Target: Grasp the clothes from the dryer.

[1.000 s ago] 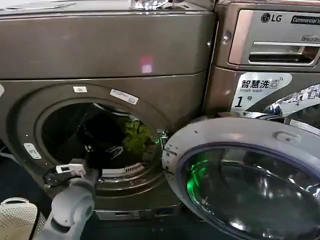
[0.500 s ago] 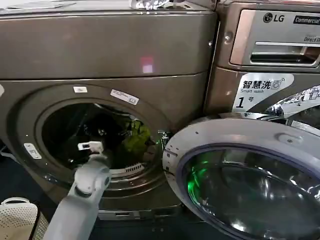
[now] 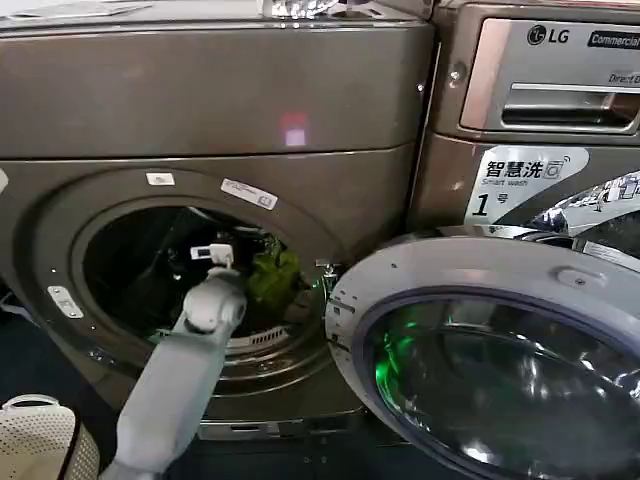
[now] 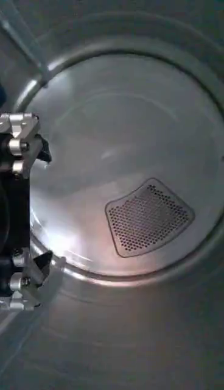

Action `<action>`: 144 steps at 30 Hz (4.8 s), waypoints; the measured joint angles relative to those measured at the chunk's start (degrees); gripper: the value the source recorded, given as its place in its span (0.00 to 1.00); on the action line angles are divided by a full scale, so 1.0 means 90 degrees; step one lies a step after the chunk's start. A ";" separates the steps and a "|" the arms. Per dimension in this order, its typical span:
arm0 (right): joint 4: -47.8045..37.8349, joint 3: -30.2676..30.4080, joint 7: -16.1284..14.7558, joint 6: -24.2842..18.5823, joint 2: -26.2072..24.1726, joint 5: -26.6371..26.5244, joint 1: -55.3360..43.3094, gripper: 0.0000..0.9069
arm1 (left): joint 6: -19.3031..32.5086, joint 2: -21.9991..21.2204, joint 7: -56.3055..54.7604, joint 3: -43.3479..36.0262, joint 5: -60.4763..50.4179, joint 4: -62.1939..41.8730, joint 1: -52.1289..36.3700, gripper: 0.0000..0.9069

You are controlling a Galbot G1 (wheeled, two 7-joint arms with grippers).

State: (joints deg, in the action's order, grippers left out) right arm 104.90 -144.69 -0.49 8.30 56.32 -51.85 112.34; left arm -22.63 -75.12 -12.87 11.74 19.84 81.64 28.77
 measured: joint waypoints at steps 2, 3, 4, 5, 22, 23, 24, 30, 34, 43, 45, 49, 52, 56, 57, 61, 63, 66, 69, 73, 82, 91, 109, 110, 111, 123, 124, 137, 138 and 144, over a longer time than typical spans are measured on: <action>-0.0007 0.0006 -0.0004 -0.0002 -0.0008 0.0000 -0.0015 1.00 | 0.0058 -0.0060 0.0026 -0.0045 -0.0024 -0.0294 -0.0208 1.00; -0.0010 0.0011 -0.0008 -0.0002 -0.0014 0.0000 -0.0023 1.00 | 0.0094 -0.0090 0.0043 -0.0064 -0.0041 -0.0443 -0.0314 1.00; -0.0012 0.0018 -0.0012 -0.0003 -0.0022 0.0000 -0.0035 1.00 | 0.0130 -0.0123 0.0062 -0.0081 -0.0057 -0.0595 -0.0408 1.00; -0.0014 0.0021 -0.0016 -0.0004 -0.0024 0.0000 -0.0041 1.00 | 0.0170 -0.0166 0.0084 -0.0097 -0.0073 -0.0757 -0.0521 1.00; 0.0029 0.0148 -0.0059 -0.0020 -0.0047 -0.0001 -0.0193 1.00 | 0.0888 -0.0871 0.0583 -0.0071 -0.0441 -0.3687 -0.2166 1.00; 0.0023 0.0146 -0.0063 -0.0022 -0.0051 -0.0005 -0.0193 1.00 | 0.0921 -0.0904 0.0626 -0.0054 -0.0472 -0.3862 -0.2247 1.00; 0.0018 0.0143 -0.0064 -0.0022 -0.0055 -0.0009 -0.0193 1.00 | 0.0945 -0.0933 0.0681 -0.0045 -0.0511 -0.4046 -0.2345 1.00; 0.0020 0.0162 -0.0072 -0.0026 -0.0069 -0.0025 -0.0208 1.00 | 0.1001 -0.0975 0.1198 -0.0111 -0.0811 -0.4940 -0.2803 1.00; 0.0072 0.0178 -0.0078 -0.0026 -0.0078 -0.0056 -0.0221 1.00 | 0.1022 -0.0996 0.1742 -0.0262 -0.1070 -0.5403 -0.3069 1.00; 0.0110 0.0159 -0.0091 -0.0026 -0.0078 -0.0105 -0.0197 1.00 | 0.1138 -0.0962 0.3088 -0.0805 -0.1694 -0.6213 -0.3565 1.00; 0.0121 0.0158 -0.0094 -0.0026 -0.0080 -0.0109 -0.0193 1.00 | 0.1165 -0.0933 0.3399 -0.0991 -0.1813 -0.6358 -0.3630 1.00; 0.0136 0.0162 -0.0099 -0.0026 -0.0085 -0.0113 -0.0192 1.00 | 0.1232 -0.0863 0.3997 -0.1345 -0.2019 -0.6592 -0.3782 1.00; 0.0168 0.0195 -0.0100 -0.0026 -0.0084 -0.0114 -0.0223 1.00 | 0.1289 -0.0801 0.4448 -0.1609 -0.2151 -0.6731 -0.3874 1.00; 0.0218 0.0228 -0.0100 -0.0026 -0.0080 -0.0115 -0.0246 1.00 | 0.1437 -0.0750 0.5039 -0.1932 -0.2321 -0.6894 -0.3998 1.00; 0.0231 0.0229 -0.0102 -0.0026 -0.0080 -0.0116 -0.0245 1.00 | 0.1475 -0.0749 0.5172 -0.1997 -0.2361 -0.6926 -0.4024 1.00; 0.0235 0.0219 -0.0118 -0.0026 -0.0081 -0.0119 -0.0219 1.00 | 0.1647 -0.0718 0.5771 -0.2307 -0.2605 -0.7114 -0.4156 1.00; 0.0235 0.0216 -0.0121 -0.0026 -0.0082 -0.0119 -0.0216 1.00 | 0.1729 -0.0696 0.6042 -0.2467 -0.2758 -0.7222 -0.4219 1.00; 0.0252 0.0234 -0.0125 -0.0026 -0.0082 -0.0119 -0.0222 1.00 | 0.1841 -0.0654 0.6447 -0.2701 -0.2999 -0.7364 -0.4303 1.00; 0.0272 0.0261 -0.0127 -0.0026 -0.0082 -0.0119 -0.0246 1.00 | 0.1952 -0.0622 0.6823 -0.2923 -0.3260 -0.7480 -0.4363 1.00; 0.0286 0.0285 -0.0136 -0.0026 -0.0082 -0.0118 -0.0260 1.00 | 0.2069 -0.0607 0.7232 -0.3176 -0.3639 -0.7615 -0.4436 1.00; 0.0273 0.0294 -0.0141 -0.0026 -0.0123 -0.0117 -0.0273 1.00 | 0.2268 -0.0611 0.7981 -0.3638 -0.4442 -0.7821 -0.4608 1.00; 0.0270 0.0320 -0.0144 -0.0026 -0.0134 -0.0116 -0.0300 1.00 | 0.2455 -0.0611 0.8403 -0.4073 -0.5009 -0.7914 -0.4673 1.00; 0.0249 0.0356 -0.0167 -0.0031 -0.0188 -0.0107 -0.0347 1.00 | 0.2560 -0.0750 0.8636 -0.4569 -0.5464 -0.8188 -0.4597 1.00; 0.0241 0.0355 -0.0168 -0.0032 -0.0188 -0.0105 -0.0348 1.00 | 0.2549 -0.0759 0.8637 -0.4574 -0.5464 -0.8191 -0.4586 1.00; 0.0238 0.0356 -0.0170 -0.0034 -0.0189 -0.0103 -0.0349 1.00 | 0.2542 -0.0764 0.8641 -0.4581 -0.5466 -0.8194 -0.4576 0.94; 0.0220 0.0389 -0.0193 -0.0049 -0.0188 -0.0086 -0.0400 1.00 | 0.2487 -0.0779 0.8631 -0.4660 -0.5502 -0.8285 -0.4514 0.26; 0.0217 0.0392 -0.0193 -0.0049 -0.0187 -0.0085 -0.0402 1.00 | 0.2485 -0.0779 0.8628 -0.4666 -0.5504 -0.8289 -0.4507 0.25; 0.0183 0.0426 -0.0195 -0.0051 -0.0271 -0.0078 -0.0433 1.00 | 0.2472 -0.0759 0.8571 -0.4697 -0.5493 -0.8302 -0.4484 0.00; 0.0181 0.0427 -0.0195 -0.0051 -0.0275 -0.0078 -0.0435 1.00 | 0.2474 -0.0755 0.8566 -0.4697 -0.5489 -0.8302 -0.4486 0.00; 0.0155 0.0460 -0.0192 -0.0051 -0.0292 -0.0062 -0.0475 1.00 | 0.2475 -0.0752 0.8544 -0.4703 -0.5444 -0.8298 -0.4493 0.00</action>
State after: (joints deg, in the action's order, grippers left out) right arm 106.29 -140.55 -2.21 7.84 53.70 -52.41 108.06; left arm -0.36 -81.89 64.03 -30.59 -29.16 6.95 -11.66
